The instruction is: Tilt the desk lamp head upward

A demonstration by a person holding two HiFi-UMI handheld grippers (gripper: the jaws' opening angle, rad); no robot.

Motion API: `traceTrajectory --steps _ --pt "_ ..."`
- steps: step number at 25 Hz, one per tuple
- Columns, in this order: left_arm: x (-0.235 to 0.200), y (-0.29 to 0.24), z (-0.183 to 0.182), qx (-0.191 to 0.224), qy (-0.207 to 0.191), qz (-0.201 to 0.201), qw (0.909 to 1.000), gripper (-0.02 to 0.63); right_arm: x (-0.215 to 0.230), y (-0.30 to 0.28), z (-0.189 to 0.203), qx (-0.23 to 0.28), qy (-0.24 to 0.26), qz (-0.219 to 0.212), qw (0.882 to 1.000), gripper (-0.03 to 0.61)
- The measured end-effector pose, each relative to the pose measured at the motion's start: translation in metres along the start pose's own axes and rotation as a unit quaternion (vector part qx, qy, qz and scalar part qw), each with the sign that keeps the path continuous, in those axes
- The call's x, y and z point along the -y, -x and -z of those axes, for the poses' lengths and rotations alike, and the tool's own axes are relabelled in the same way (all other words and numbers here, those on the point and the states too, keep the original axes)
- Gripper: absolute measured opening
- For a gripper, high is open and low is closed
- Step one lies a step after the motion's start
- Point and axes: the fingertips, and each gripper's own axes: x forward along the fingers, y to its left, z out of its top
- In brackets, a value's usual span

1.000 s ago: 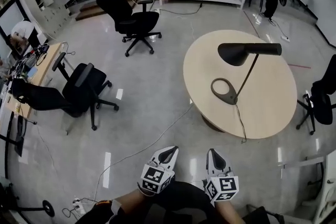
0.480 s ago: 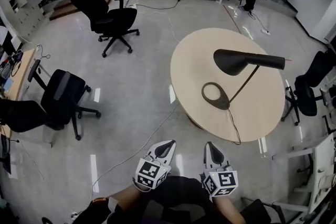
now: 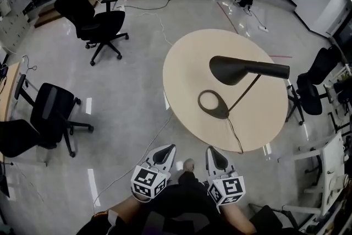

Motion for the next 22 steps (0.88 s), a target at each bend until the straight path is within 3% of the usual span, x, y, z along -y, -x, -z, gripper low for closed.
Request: traceTrajectory --steps 12,22 --pt "0.005 -0.113 -0.077 0.03 0.016 0.001 0.9994 0.048 0.066 -0.042 -0.118 0.054 0.058 -0.125 0.989 0.014" --pt "0.026 -0.218 -0.134 0.07 0.088 0.034 0.9931 0.049 0.169 -0.013 -0.247 0.151 0.121 -0.147 0.97 0.014"
